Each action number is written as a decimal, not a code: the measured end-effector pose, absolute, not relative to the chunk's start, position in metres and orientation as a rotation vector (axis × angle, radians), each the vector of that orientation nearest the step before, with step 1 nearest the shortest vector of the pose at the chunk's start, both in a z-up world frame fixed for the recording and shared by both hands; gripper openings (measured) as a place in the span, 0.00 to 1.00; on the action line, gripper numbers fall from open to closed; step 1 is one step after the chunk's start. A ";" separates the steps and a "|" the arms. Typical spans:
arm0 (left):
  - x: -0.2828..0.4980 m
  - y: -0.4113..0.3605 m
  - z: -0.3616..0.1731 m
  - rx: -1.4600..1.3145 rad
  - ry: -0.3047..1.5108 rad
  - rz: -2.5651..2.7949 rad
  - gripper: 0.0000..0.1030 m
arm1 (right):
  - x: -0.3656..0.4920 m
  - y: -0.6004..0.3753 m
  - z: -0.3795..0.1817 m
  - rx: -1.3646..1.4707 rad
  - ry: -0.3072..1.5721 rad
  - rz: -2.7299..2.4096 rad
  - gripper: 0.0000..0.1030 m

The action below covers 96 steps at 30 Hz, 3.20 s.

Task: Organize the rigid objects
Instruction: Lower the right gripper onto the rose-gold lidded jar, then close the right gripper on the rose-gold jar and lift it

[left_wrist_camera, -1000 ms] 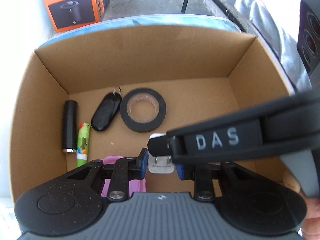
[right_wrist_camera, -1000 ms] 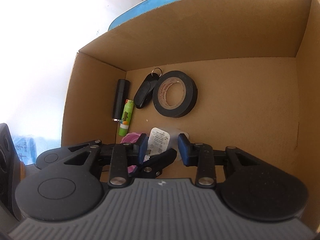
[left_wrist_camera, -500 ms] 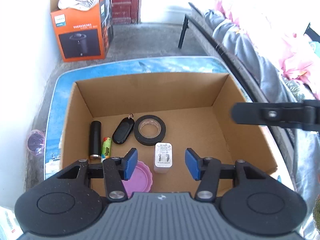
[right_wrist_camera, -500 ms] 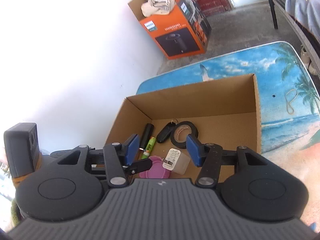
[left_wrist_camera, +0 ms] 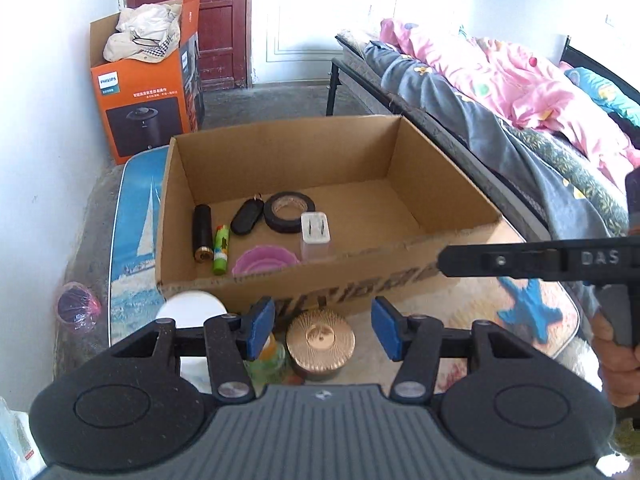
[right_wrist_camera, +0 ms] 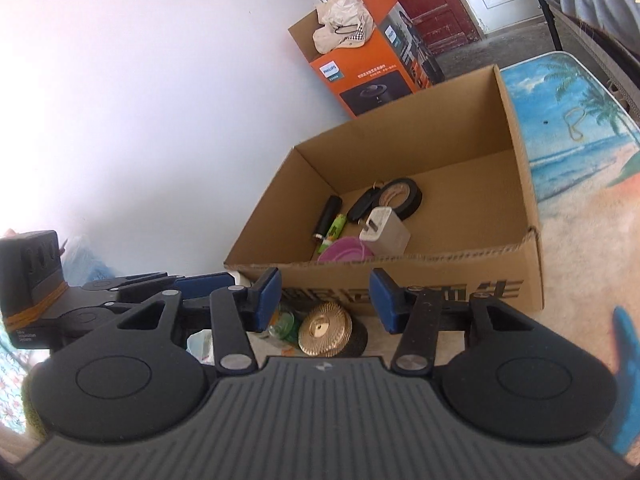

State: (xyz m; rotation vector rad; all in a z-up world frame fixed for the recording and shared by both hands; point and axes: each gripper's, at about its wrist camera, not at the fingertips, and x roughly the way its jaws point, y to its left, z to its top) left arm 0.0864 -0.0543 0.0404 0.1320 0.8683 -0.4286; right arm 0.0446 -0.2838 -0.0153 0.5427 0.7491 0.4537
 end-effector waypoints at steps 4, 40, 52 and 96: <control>0.073 -0.053 0.015 0.166 0.902 -0.428 0.53 | 0.053 -0.261 -0.043 0.566 0.798 0.471 0.35; 0.067 -0.083 -0.058 0.246 0.856 -0.401 0.51 | 0.081 -0.218 -0.084 0.550 0.890 0.426 0.30; 0.054 -0.091 -0.056 0.211 0.846 -0.480 0.51 | 0.065 -0.240 -0.079 0.533 0.949 0.366 0.30; 0.082 -0.108 -0.057 0.203 0.914 -0.384 0.51 | 0.078 -0.234 -0.079 0.574 0.976 0.344 0.32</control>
